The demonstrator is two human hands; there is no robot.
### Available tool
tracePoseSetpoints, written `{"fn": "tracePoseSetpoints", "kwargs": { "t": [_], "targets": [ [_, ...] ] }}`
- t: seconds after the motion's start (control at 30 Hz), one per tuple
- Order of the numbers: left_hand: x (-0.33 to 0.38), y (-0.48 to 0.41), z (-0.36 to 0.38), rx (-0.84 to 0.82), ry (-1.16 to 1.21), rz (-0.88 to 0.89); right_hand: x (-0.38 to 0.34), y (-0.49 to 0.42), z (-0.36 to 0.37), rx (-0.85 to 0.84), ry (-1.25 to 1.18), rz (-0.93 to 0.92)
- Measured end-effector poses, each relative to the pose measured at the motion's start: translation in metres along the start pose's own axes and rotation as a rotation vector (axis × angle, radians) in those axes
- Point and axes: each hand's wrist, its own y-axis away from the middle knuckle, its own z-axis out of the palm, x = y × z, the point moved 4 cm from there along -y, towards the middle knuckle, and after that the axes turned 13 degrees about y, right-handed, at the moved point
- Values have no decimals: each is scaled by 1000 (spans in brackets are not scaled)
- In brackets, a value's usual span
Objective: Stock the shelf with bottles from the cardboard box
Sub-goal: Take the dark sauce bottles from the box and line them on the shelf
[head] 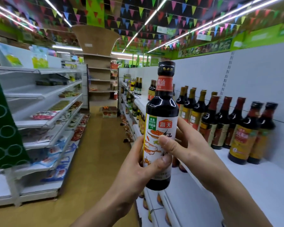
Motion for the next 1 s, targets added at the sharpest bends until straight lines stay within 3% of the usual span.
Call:
{"fn": "tracePoseSetpoints", "kwargs": {
  "t": [0.4, 1.0],
  "targets": [
    [-39, -33, 88, -268, 100, -97, 24, 57, -80, 250, 115, 161],
    [-95, -19, 210, -856, 250, -247, 8, 187, -124, 756, 378, 513]
  ]
}}
